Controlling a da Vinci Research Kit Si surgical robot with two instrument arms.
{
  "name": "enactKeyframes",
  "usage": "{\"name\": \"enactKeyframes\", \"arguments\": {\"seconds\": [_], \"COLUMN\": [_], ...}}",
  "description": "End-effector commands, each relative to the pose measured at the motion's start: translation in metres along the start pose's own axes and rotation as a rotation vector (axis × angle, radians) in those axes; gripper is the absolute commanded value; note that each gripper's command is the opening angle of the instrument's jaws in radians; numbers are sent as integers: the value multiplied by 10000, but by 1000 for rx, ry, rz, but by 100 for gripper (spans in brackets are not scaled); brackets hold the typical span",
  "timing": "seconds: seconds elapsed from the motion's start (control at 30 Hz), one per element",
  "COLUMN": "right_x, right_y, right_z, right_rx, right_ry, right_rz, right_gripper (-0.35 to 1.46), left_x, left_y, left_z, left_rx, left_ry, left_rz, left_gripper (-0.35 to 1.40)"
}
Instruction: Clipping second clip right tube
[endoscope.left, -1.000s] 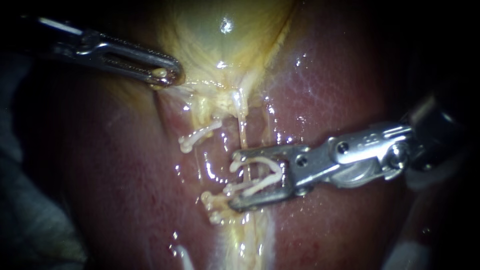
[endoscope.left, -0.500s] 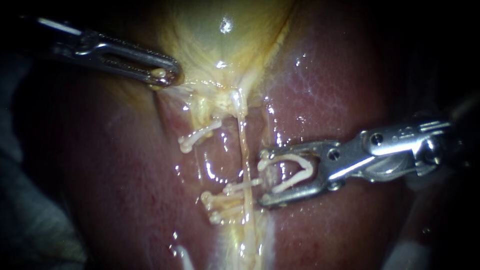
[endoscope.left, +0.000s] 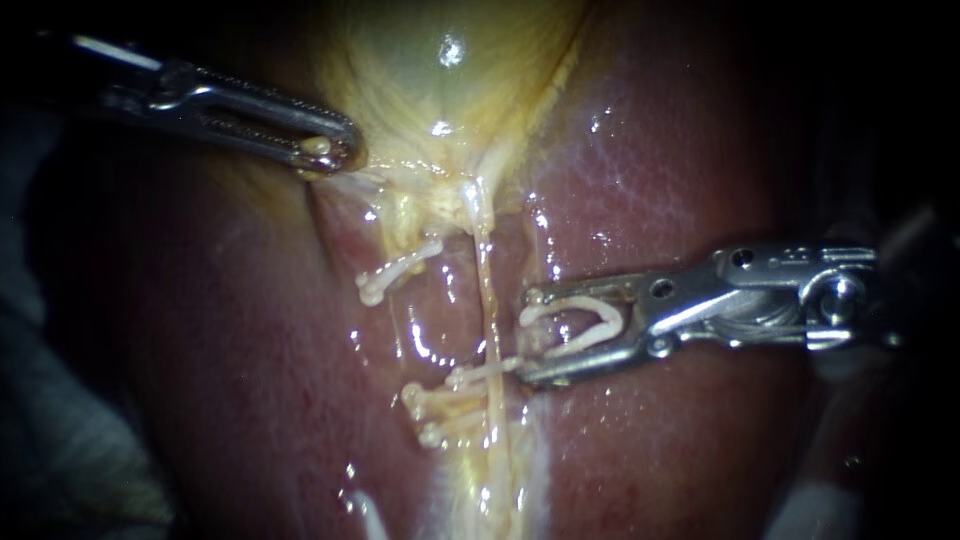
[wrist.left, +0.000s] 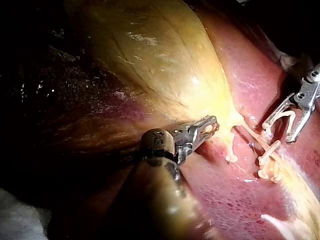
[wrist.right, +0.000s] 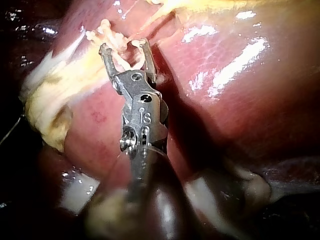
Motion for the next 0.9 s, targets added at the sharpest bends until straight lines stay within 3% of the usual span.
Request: {"name": "enactKeyframes", "arguments": {"seconds": [0.03, 0.47, 0.73, 0.9], "right_x": [-1, -4, -5, -1], "right_y": [2, 13, 9, 4], "right_z": [3, 49, 74, 79], "right_rx": [1, 15, 47, 70], "right_ry": [-1, -10, -25, -1], "right_rz": [6, 106, 112, 108], "right_gripper": [45, 45, 45, 45], "left_x": [0, 0, 0, 0], "left_y": [0, 0, 1, 1], "left_z": [0, 1, 1, 2], "left_rx": [0, 0, 1, 1], "left_ry": [0, 0, 1, 1], "left_rz": [0, 0, 0, 0], "left_gripper": [-35, -35, -35, -35]}}
